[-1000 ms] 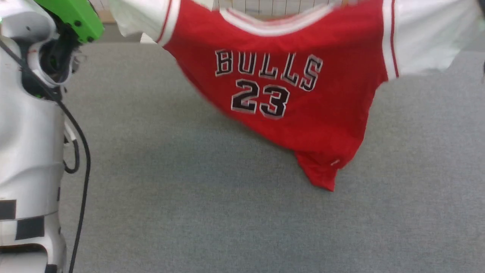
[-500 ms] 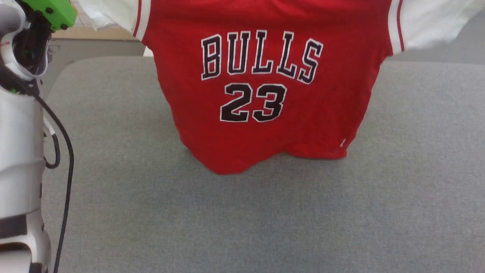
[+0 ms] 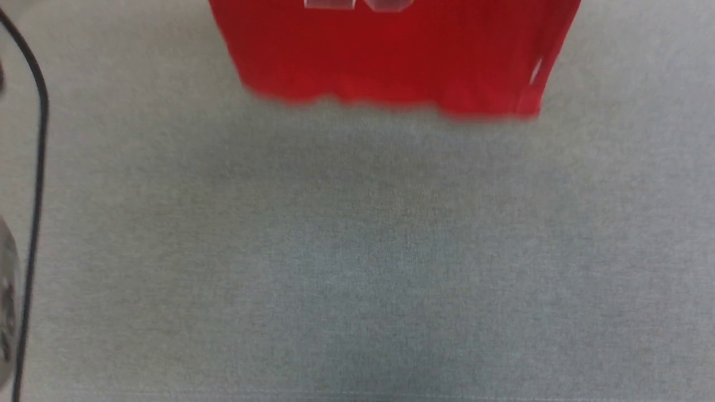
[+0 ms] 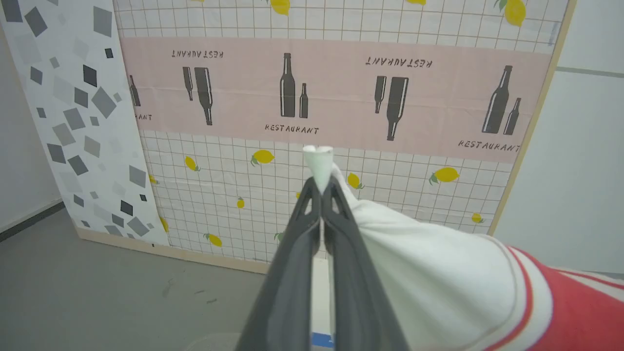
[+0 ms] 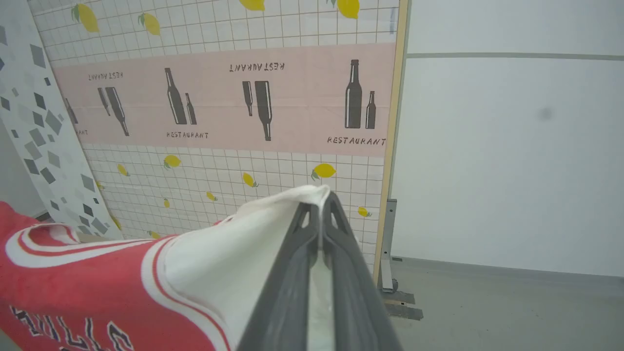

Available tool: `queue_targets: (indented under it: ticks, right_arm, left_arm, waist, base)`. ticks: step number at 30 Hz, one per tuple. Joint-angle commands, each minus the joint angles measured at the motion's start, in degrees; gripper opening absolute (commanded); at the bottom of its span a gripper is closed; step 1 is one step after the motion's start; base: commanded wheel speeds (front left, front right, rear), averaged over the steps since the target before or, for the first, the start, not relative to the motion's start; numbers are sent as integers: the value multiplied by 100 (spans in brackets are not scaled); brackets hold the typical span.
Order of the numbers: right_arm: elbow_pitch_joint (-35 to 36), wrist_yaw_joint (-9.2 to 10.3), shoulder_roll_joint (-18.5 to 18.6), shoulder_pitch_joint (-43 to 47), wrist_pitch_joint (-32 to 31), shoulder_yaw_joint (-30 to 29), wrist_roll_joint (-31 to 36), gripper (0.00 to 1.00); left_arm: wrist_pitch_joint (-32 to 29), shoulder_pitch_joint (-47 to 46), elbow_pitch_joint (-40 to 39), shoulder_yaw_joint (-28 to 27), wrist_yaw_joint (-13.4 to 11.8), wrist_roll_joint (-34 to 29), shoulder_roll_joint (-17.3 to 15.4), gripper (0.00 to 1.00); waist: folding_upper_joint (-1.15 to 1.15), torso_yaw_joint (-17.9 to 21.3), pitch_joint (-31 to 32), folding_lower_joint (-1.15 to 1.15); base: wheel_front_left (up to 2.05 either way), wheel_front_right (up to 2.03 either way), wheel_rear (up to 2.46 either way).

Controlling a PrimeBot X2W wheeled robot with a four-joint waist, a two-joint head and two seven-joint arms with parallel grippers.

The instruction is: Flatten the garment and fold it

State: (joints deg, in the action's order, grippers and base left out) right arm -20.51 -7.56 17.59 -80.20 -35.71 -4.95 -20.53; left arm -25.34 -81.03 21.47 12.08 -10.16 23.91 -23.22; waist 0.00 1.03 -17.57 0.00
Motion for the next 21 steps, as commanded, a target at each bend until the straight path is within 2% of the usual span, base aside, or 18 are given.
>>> queue_targets:
  ticks: [1,5,11,17,21]
  right_arm:
    - [-168,8,-81,-355,124,-75,169,0]
    - [-674,8,-316,-1244,539,-177,622,0]
    - [-1240,8,-463,-1944,1143,-105,924,0]
    - [-1625,8,-385,-2104,1486,36,737,0]
    - [-1787,8,-296,-1877,1695,217,351,0]
  left_arm:
    - [144,-335,89,65,3,-116,40,0]
    - [648,-1061,395,129,-27,-295,190,0]
    - [1290,-1711,886,147,-3,-434,246,0]
    - [1686,-1796,1315,74,68,-298,344,0]
    - [1930,-1555,1587,36,142,-161,429,0]
  waist:
    - [0,125,-890,0]
    - [0,161,-1286,0]
    - [0,209,-1733,0]
    - [0,118,-2077,0]
    - [0,44,-2138,0]
  base:
    - [0,0,0]
    - [0,0,0]
    - [0,0,0]
    - [0,0,0]
    - [0,0,0]
